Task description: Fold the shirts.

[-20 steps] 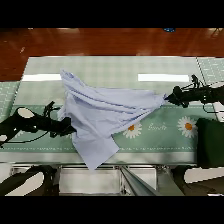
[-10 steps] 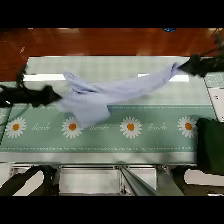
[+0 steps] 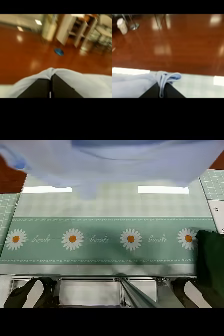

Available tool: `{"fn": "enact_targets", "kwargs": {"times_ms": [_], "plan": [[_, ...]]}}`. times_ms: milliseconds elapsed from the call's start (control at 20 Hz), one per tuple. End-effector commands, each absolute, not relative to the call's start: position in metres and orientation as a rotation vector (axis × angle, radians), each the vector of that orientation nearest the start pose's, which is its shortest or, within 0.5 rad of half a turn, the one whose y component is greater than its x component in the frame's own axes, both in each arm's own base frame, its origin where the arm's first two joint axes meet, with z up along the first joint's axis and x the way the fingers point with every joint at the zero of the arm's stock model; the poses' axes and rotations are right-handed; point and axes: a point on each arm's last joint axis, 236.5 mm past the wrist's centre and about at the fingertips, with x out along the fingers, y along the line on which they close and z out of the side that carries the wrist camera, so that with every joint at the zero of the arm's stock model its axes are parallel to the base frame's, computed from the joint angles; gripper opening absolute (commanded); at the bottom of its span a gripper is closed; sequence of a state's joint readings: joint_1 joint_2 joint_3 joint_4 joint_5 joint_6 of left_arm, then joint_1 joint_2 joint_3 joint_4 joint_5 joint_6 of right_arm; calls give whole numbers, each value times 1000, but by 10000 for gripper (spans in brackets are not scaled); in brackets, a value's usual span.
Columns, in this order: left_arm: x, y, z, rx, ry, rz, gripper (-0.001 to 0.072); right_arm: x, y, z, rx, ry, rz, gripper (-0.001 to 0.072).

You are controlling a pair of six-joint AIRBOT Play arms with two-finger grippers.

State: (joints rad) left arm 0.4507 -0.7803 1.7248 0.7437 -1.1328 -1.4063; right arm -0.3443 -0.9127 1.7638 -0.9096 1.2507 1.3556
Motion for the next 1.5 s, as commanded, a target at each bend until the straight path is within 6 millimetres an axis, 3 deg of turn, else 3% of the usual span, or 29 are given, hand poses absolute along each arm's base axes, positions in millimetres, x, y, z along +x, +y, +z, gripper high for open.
{"fn": "enact_targets", "kwargs": {"times_ms": [0, 150, 300, 450, 600, 700, 800, 950, 1050, 1150, 1250, 1350, 1450], "plan": [[220, -27, 532, -98, -118, -87, 16, 251, 50, 464, 78, 139, 246, 33], [180, -38, 540, -30, -165, -58, 16, 202, 60, 465, 23, 126, 213, 33], [148, -34, 536, -7, -168, -50, 16, 171, 47, 450, 11, 171, 107, 33], [158, -22, 488, -10, 27, -38, 16, 163, 38, 436, 46, 202, 55, 33], [197, -17, 420, -71, 245, -41, 16, 184, 42, 384, 120, 365, 104, 33], [229, -12, 361, -114, 405, -39, 16, 207, 41, 333, 187, 500, 138, 33], [266, -19, 297, -181, 554, -79, 16, 242, 33, 275, 253, 604, 151, 33], [323, -39, 210, -254, 663, -190, 16, 296, 37, 184, 373, 737, 244, 33], [364, -40, 161, -347, 679, -172, 16, 339, 41, 128, 497, 792, 263, 33], [412, -29, 124, -410, 663, -112, 16, 382, 53, 79, 547, 862, 296, 33], [451, -20, 100, -464, 665, -72, 16, 429, 62, 38, 608, 910, 298, 33], [482, -22, 72, -516, 727, -71, 17, 481, 62, 13, 685, 915, 283, 33], [505, -27, 54, -545, 789, -91, 16, 528, 62, 7, 761, 895, 299, 33]]}}
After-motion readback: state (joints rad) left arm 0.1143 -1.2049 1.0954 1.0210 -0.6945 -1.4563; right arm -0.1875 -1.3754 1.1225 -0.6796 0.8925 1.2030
